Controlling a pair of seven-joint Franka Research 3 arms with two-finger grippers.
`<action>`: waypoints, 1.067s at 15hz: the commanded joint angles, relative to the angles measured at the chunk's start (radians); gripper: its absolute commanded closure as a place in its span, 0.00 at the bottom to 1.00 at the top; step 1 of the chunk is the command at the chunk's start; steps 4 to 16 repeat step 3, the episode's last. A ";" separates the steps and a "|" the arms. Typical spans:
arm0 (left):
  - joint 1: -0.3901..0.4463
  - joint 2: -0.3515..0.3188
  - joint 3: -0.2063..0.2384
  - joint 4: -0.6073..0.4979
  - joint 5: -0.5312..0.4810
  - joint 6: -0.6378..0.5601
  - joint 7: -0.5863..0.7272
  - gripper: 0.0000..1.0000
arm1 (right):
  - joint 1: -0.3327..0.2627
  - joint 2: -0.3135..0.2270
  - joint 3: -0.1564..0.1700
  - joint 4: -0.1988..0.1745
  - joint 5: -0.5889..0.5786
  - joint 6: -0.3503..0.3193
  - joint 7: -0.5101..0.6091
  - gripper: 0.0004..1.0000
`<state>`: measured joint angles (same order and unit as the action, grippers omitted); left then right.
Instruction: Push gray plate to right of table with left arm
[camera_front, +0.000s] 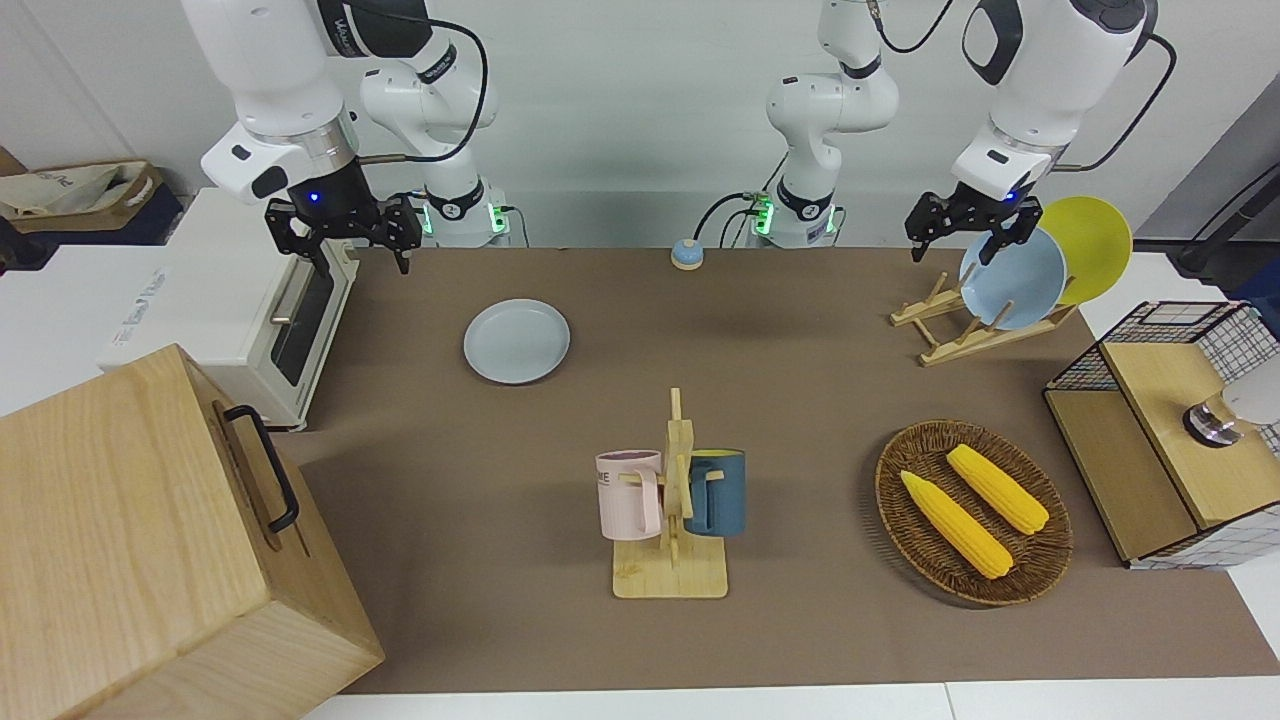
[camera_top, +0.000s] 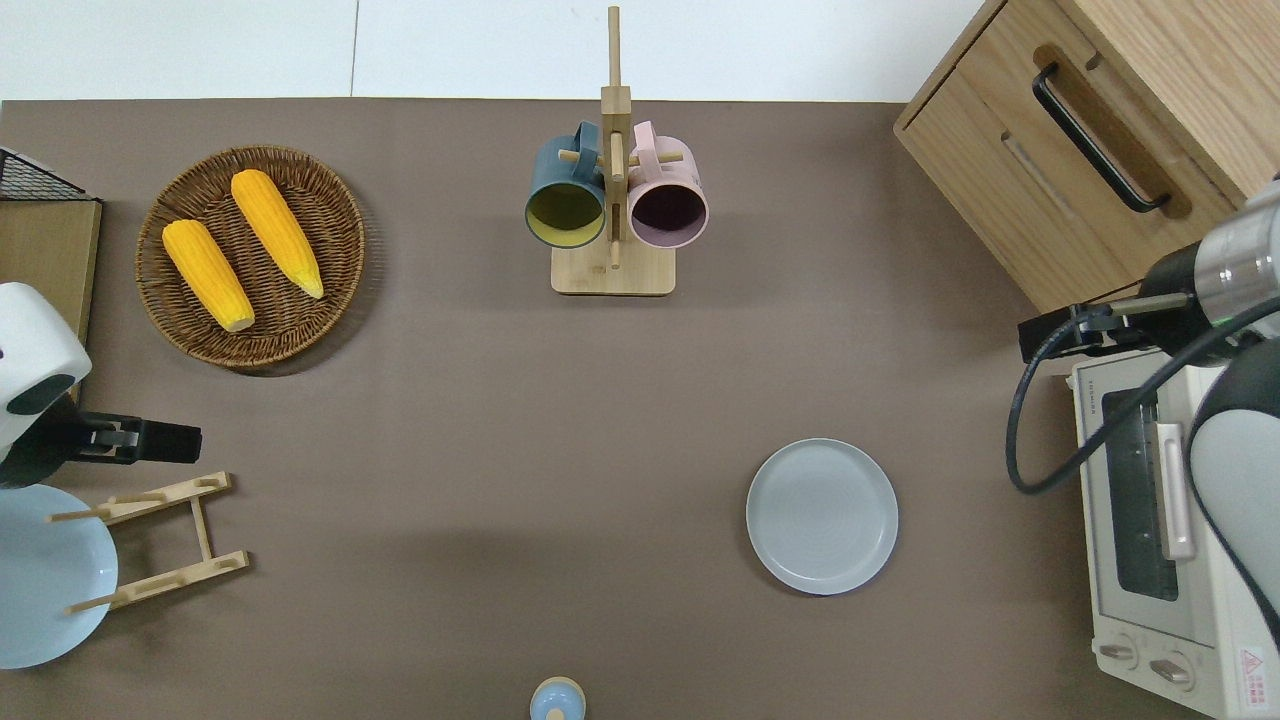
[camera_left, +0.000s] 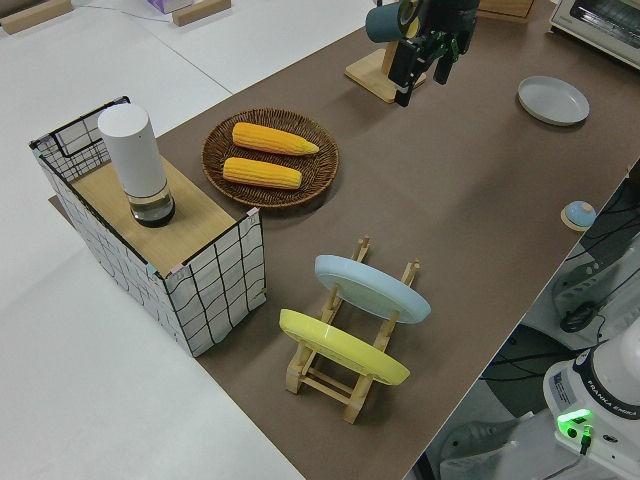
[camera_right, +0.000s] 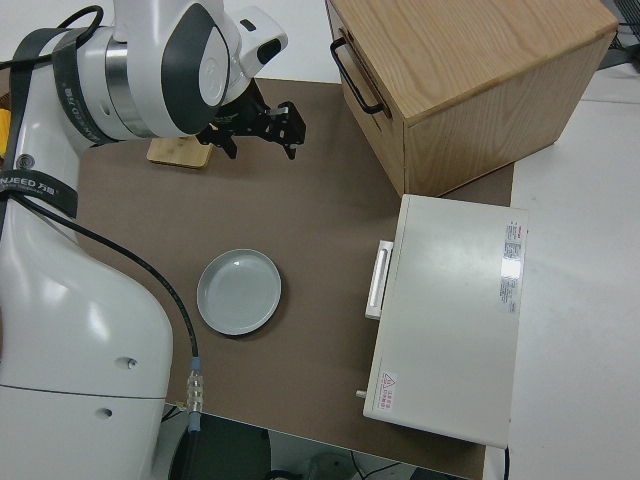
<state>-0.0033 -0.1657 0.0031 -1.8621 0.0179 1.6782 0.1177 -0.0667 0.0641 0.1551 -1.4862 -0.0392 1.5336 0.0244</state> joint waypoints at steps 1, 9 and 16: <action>0.005 0.002 -0.005 0.017 0.017 -0.023 0.000 0.01 | -0.001 -0.006 0.000 0.001 0.007 -0.010 0.005 0.02; 0.005 0.002 -0.005 0.017 0.017 -0.023 0.000 0.01 | -0.001 -0.006 0.000 0.001 0.007 -0.010 0.003 0.02; 0.005 0.002 -0.005 0.017 0.017 -0.023 0.000 0.01 | -0.001 -0.006 0.000 0.001 0.007 -0.010 0.003 0.02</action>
